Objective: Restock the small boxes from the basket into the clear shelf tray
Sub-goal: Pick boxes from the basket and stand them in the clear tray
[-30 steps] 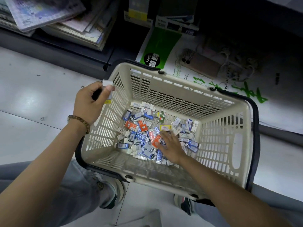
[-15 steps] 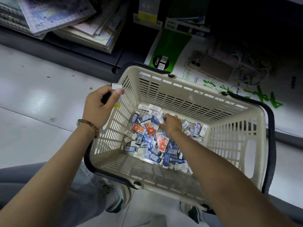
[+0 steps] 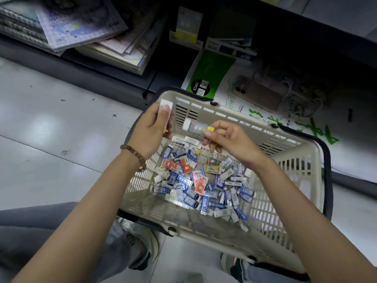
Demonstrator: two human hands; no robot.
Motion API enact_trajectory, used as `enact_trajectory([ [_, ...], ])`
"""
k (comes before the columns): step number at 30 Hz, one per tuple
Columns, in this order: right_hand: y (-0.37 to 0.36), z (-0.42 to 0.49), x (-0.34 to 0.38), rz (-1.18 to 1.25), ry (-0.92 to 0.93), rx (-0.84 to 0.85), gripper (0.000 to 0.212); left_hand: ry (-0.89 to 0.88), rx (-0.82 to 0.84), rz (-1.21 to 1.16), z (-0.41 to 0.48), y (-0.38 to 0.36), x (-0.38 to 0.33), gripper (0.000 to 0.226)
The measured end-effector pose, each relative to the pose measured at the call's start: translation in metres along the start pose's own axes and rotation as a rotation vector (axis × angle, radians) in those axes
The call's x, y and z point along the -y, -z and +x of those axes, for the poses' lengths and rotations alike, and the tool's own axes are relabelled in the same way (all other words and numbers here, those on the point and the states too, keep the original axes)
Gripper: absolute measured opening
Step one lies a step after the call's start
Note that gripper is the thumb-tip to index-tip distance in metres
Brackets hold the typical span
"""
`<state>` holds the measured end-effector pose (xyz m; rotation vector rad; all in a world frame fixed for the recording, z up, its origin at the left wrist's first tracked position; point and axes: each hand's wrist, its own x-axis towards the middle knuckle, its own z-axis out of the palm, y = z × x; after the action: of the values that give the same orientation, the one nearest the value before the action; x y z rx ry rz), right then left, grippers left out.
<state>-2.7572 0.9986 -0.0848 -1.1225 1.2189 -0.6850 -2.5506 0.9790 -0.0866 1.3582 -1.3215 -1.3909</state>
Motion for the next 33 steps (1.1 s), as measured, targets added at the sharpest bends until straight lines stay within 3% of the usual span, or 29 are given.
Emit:
enact_trajectory([
  [4,-0.005,-0.002,0.007,-0.04,-0.029,0.132,0.008,0.307,0.217,-0.07,-0.002,-0.001,0.006,0.03],
  [8,-0.019,0.014,-0.015,0.076,-0.071,0.092,0.014,0.314,0.355,-0.034,-0.007,-0.005,0.017,0.014],
  [11,-0.016,0.032,-0.052,0.181,-0.194,-0.09,0.017,0.354,0.261,-0.017,-0.003,0.004,0.023,0.027],
  [14,-0.013,0.051,-0.103,-0.052,-0.402,-0.29,0.029,0.378,0.148,-0.016,0.004,0.011,0.026,0.031],
  [17,-0.026,0.07,-0.14,-0.182,-0.501,-0.265,0.04,0.378,0.13,-0.048,0.009,0.009,0.028,0.03],
  [19,-0.038,0.079,-0.154,-0.286,-0.462,-0.287,0.045,0.388,0.111,-0.087,0.011,0.006,0.028,0.029],
  [24,-0.057,0.094,-0.167,-0.322,-0.456,-0.418,0.029,0.46,0.061,-0.236,0.018,0.001,0.026,0.022],
  [27,-0.061,0.097,-0.169,-0.245,-0.478,-0.458,0.02,0.481,0.047,-0.305,0.017,-0.001,0.025,0.016],
  [33,-0.047,0.08,-0.161,-0.112,-0.488,-0.407,0.037,0.495,-0.009,-0.255,0.008,-0.002,0.022,0.015],
])
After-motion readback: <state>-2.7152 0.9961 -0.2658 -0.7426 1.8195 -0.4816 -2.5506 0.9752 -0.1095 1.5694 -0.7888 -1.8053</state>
